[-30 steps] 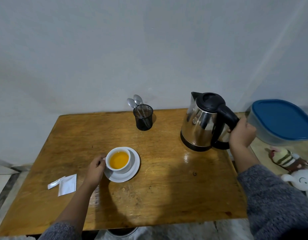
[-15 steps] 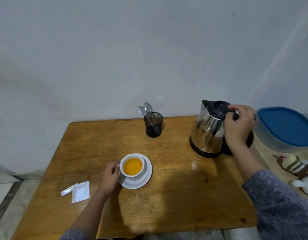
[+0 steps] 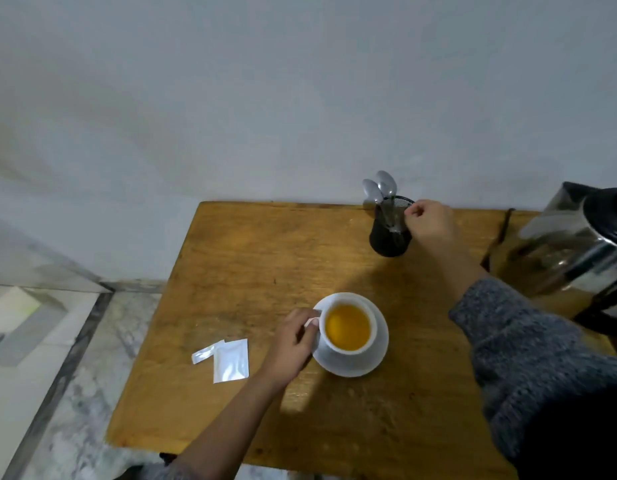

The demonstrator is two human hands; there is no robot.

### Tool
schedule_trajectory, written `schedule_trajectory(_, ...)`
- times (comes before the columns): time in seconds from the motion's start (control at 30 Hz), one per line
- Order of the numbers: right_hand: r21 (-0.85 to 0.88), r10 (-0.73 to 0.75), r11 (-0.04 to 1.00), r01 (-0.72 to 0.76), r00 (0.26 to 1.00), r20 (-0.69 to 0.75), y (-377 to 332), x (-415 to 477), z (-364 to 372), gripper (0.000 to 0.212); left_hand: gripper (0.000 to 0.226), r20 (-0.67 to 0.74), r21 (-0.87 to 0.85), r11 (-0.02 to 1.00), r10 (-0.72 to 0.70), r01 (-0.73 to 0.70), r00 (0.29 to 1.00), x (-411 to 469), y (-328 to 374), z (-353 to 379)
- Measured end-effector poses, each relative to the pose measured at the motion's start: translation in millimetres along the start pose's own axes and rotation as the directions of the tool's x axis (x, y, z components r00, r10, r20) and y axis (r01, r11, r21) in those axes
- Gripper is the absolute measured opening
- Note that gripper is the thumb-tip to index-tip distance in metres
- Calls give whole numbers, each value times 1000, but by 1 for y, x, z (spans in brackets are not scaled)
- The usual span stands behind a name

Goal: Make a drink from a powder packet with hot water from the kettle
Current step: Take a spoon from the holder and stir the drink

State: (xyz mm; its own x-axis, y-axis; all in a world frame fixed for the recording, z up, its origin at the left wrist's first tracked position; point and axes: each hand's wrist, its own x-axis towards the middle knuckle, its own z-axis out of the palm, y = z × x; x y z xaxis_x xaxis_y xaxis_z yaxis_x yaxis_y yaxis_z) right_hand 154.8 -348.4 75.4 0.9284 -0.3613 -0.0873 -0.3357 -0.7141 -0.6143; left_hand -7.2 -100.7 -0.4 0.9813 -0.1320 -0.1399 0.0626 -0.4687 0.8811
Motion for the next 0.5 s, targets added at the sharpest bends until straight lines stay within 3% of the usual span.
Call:
schedule_trajectory(0.13,-320,4,947,-15,999,-34,-13,16,13,14,27,49,-52,998,30,-27,998,2,-8,-2)
schedule_trajectory(0.3,-271,52,962,-11,988,144,-17,33,27,18,25,37,-56,998,42,-39,998,4,-9,-3)
schedule_trajectory(0.5,-275,55,961,-18,990,128,-20,32,28,11,21,49,-35,999,16,-14,999,6,-11,-4)
